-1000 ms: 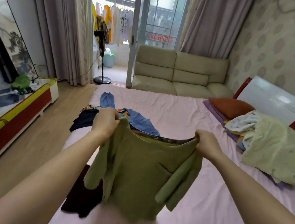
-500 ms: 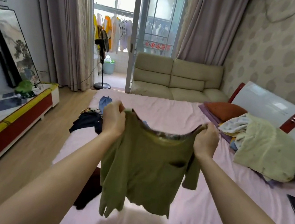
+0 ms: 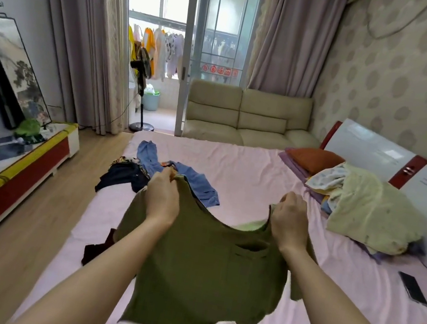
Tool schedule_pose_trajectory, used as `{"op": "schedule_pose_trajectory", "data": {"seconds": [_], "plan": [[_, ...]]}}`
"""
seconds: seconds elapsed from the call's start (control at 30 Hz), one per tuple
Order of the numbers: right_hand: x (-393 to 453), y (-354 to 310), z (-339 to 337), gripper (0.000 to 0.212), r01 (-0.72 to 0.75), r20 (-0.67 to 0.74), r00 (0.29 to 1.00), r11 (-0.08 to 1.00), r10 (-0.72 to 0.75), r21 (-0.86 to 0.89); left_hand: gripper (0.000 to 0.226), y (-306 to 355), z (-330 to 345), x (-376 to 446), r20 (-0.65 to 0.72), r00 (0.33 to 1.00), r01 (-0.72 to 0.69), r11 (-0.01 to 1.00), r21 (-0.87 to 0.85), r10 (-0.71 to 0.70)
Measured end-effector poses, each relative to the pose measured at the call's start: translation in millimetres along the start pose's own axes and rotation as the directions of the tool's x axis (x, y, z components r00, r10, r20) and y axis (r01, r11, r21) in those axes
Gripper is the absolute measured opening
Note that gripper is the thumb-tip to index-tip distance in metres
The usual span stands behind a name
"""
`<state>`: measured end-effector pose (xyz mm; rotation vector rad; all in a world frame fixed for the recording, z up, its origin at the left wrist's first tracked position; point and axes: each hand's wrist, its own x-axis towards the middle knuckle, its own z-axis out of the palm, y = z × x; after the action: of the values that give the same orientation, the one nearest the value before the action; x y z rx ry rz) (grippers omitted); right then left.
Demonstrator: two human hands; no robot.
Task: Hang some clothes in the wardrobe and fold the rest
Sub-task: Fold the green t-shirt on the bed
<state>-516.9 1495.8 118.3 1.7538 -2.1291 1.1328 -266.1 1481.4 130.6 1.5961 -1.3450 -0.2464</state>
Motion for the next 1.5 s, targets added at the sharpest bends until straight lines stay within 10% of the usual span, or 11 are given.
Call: {"op": "schedule_pose_trajectory", "data": {"seconds": [0.5,0.7,0.93,1.27,1.5], "plan": [[-20.4,84.4,91.2,0.022,0.393,0.554,0.813,0.872,-0.18,-0.292,0.026,-63.0,86.8,-16.3,0.297,0.951,-0.021,0.942,0.334,-0.084],[13.1,114.8,151.0,0.022,0.306,0.651,0.758,0.865,0.031,-0.397,0.022,-110.7,170.4,36.5,0.416,0.899,-0.004,0.946,0.325,-0.139],[54.0,149.0,264.2,0.015,-0.44,0.451,0.763,0.883,0.464,-0.165,0.028,-178.3,273.1,88.2,0.503,0.836,0.045,0.941,0.337,-0.22],[53.0,229.9,484.7,0.011,-0.138,0.619,0.744,0.965,0.251,-0.225,0.076,-309.1,429.1,59.6,0.665,0.667,-0.008,0.889,0.458,-0.337],[69.7,269.7,621.3,0.037,-0.124,0.609,0.759,0.97,0.229,-0.21,0.096,-367.7,537.7,70.1,0.643,0.674,0.043,0.889,0.456,-0.363]]}}
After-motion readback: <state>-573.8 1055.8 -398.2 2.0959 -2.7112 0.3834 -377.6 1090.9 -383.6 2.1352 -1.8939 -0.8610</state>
